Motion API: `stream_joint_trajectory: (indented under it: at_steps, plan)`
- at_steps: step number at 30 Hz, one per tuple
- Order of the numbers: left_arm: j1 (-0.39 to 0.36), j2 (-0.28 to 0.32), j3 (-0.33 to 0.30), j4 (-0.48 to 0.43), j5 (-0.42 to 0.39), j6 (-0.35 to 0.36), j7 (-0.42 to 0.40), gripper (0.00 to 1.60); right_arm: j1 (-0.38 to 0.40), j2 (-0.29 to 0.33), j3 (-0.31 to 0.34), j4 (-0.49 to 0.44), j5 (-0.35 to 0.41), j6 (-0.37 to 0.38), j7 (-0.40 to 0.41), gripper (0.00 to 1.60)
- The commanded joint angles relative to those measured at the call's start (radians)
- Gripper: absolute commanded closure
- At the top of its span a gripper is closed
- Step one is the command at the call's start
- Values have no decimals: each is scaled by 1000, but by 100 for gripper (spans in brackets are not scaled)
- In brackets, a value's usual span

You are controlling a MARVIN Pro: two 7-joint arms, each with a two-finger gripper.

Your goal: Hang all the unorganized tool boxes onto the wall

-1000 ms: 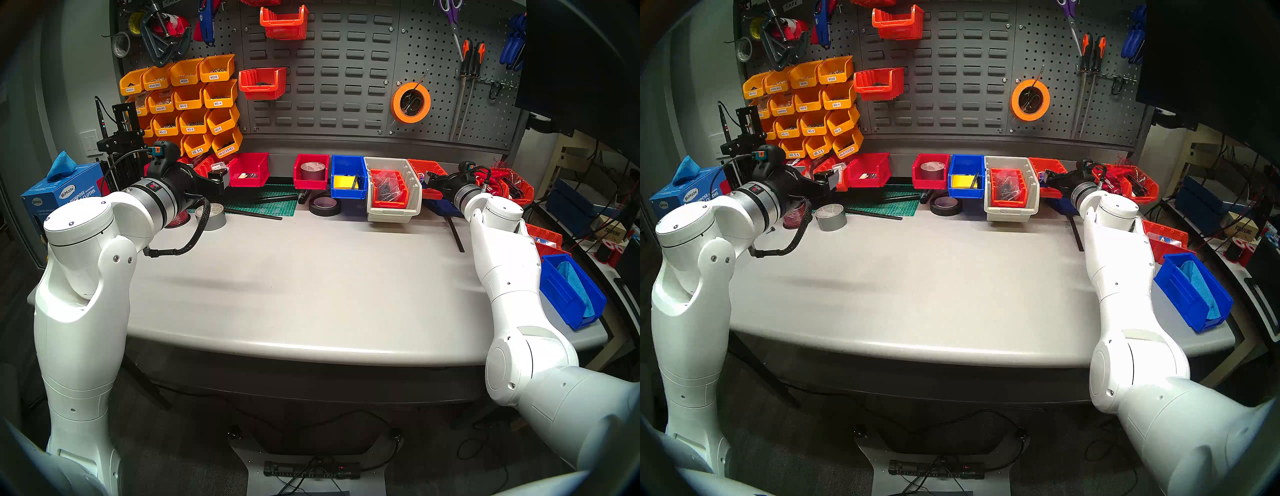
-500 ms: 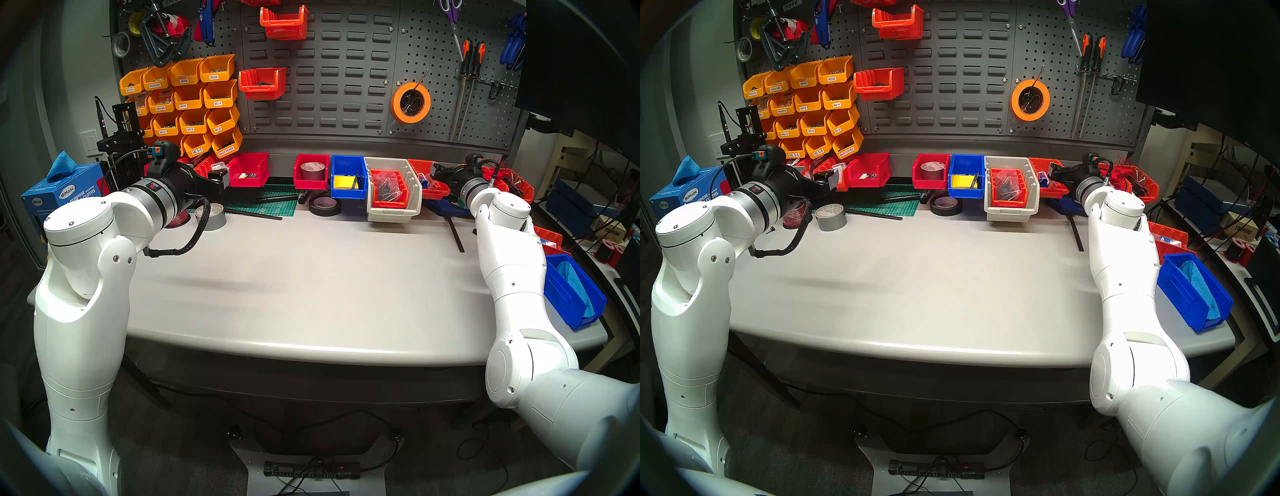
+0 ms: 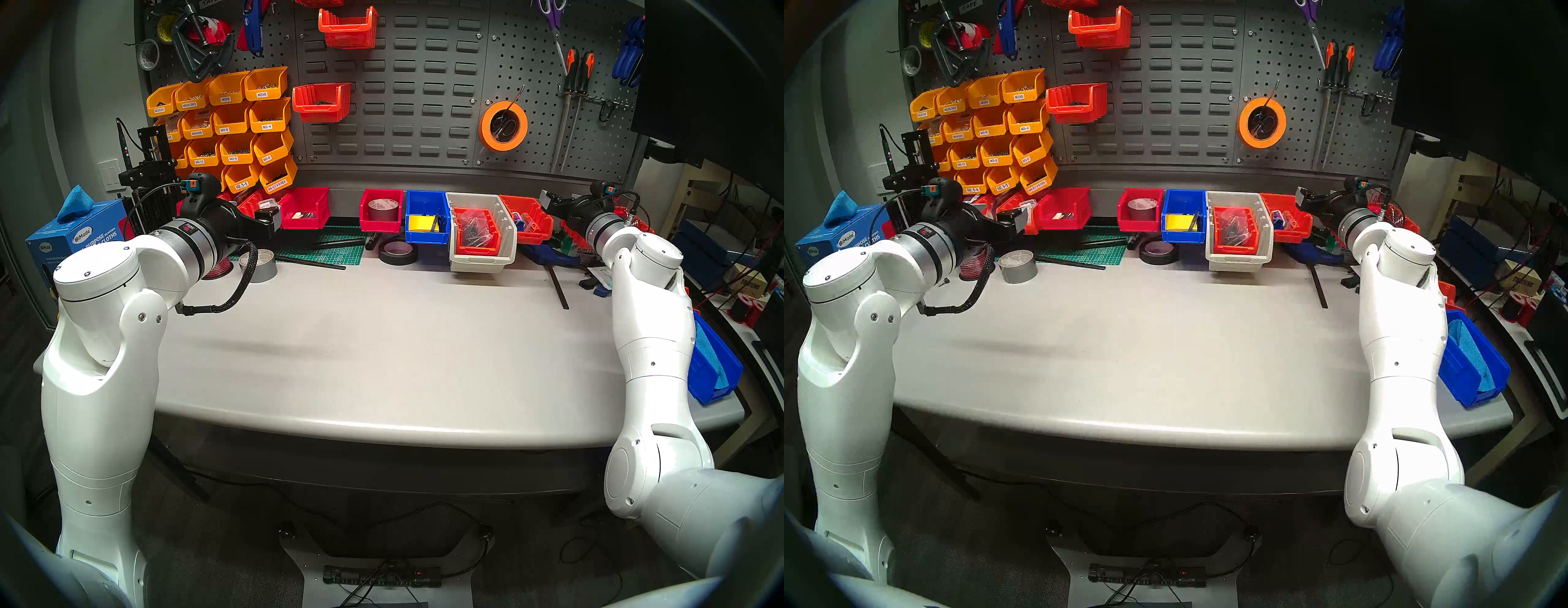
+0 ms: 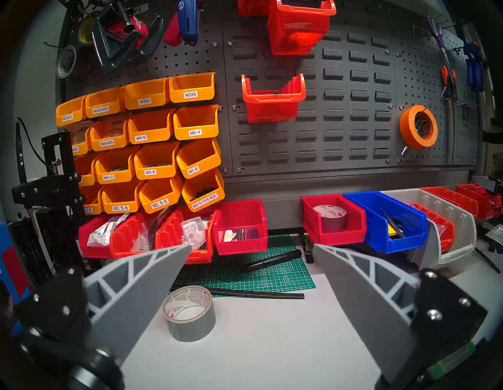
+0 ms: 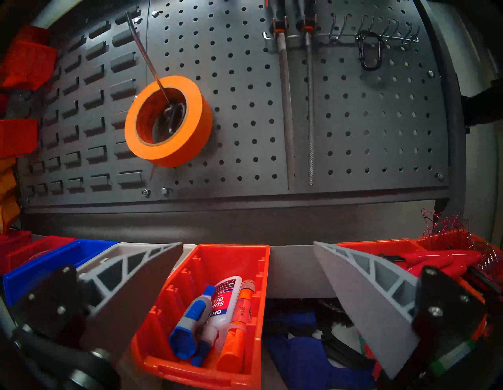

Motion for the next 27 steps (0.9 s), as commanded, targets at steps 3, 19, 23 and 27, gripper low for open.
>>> stream_joint_trajectory:
  at_steps: [3, 19, 23, 27]
  plan:
    - [-8, 0, -1, -9, 0, -6, 1, 0, -78, -17, 5, -150, 18, -2, 31, 0]
    - [-7, 1, 0, -10, -2, -10, 5, 0, -206, -67, 40, -378, -4, 104, -57, 0]
    - [-6, 2, 1, -10, -3, -11, 6, 0, -227, -82, 45, -426, -14, 142, -84, 0]
    - [-6, 2, 1, -10, -3, -12, 7, 0, -230, -89, 45, -439, -19, 160, -95, 0]
